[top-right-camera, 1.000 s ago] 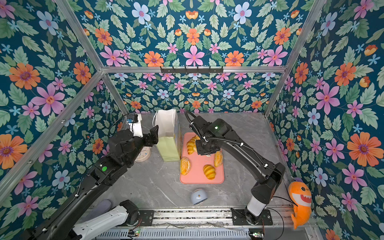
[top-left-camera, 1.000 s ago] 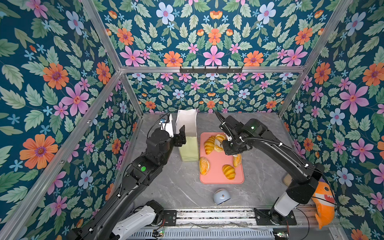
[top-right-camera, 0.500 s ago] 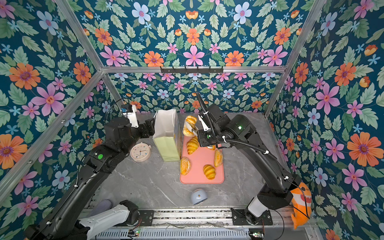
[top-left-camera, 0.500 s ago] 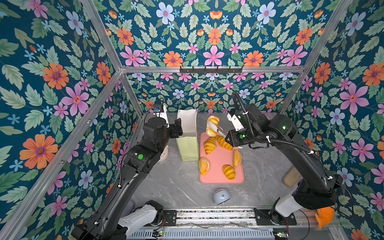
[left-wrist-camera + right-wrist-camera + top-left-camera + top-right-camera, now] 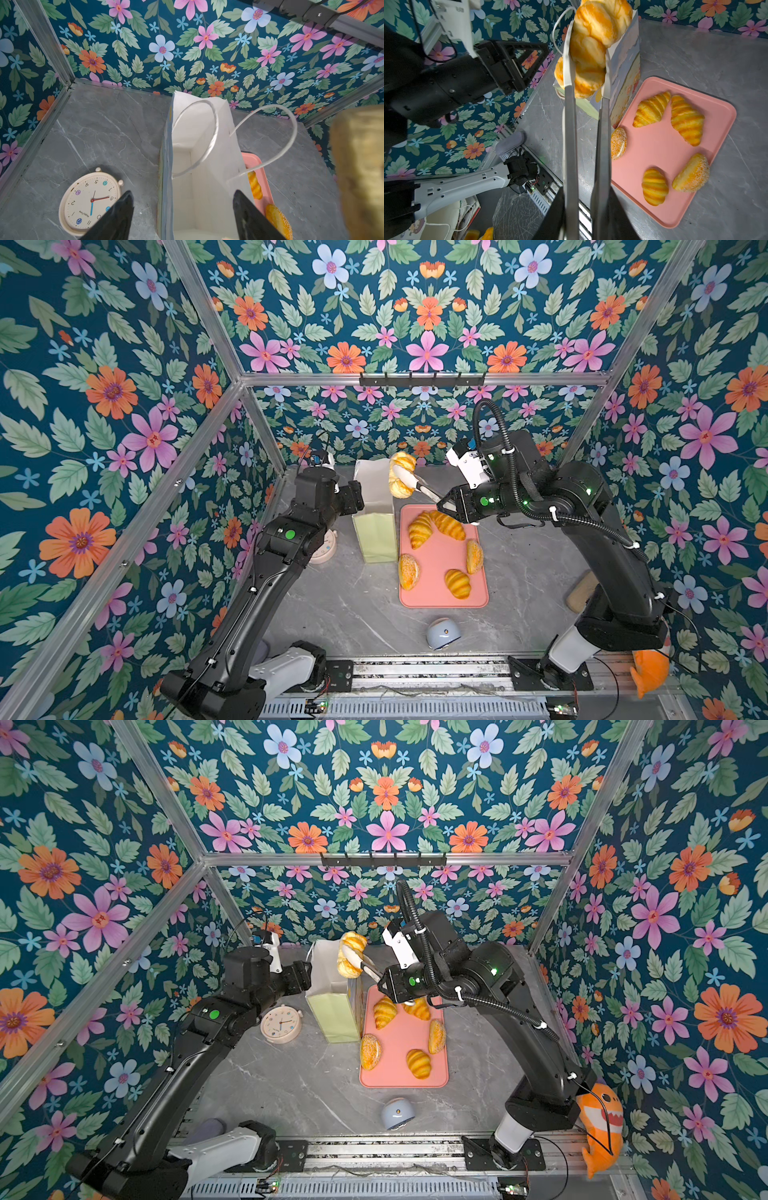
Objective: Place the fake bread into the paper bag
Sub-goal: 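Lift the pinched bread roll with the tongs toward the paper bag opening, then lower the roll into the bag with right gripper while left gripper holds bag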
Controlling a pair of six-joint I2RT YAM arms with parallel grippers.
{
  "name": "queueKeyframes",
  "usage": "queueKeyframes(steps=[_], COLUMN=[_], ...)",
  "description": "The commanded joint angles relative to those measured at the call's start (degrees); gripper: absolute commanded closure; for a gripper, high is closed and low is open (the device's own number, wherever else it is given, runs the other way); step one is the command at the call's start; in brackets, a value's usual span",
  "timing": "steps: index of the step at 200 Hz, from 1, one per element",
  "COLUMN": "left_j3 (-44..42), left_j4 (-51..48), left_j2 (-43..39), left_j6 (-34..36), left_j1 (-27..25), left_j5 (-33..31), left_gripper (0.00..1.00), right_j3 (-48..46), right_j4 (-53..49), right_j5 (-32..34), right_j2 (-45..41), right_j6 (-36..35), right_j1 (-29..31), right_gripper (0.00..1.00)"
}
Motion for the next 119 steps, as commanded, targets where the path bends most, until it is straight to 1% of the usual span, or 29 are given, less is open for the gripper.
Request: queueKeyframes(steps=[1, 5, 13, 33, 72, 95, 119], left_j3=[-0.99, -1.12, -1.4, -2.47, -5.41, -6.95, -8.19], left_j4=[1.91, 2.0, 2.25, 3.73, 7.67, 9.68, 11.14], left_j2=[-0.18, -0.01, 0.13, 0.29, 0.22, 0.21, 0.62], left_j6=[-1.08, -1.01, -0.92, -0.55, -0.64, -0.64, -0.95], left_j1=[0.94, 1.25, 1.6, 2.47, 5.11, 6.54, 7.61], left_j5=[2.72, 3.07, 3.73, 6.01, 10.99, 13.27, 15.46], left_gripper=[0.24, 0.24, 0.25, 0.31, 0.39, 0.45, 0.47], right_j3=[0.95, 0.97, 0.96, 0.91, 1.99, 3.1, 5.53], right_j4=[1.58, 1.8, 2.24, 3.38, 4.75, 4.93, 3.59], right_j5=[-3.03, -3.35, -4.12, -5.61, -6.76, -5.9, -3.29], right_j2=[-0.08, 1.54, 2.06, 2.55, 4.91, 6.68, 9.09], right_j6=[-0.92, -0.9, -0.9, -0.38, 0.17, 0.26, 0.5], right_j1=[0.15, 0.15, 0.15, 0.36, 1.86, 2.59, 3.11], right_gripper=[0.76, 0.76, 0.76, 0.76, 0.76, 0.76, 0.77])
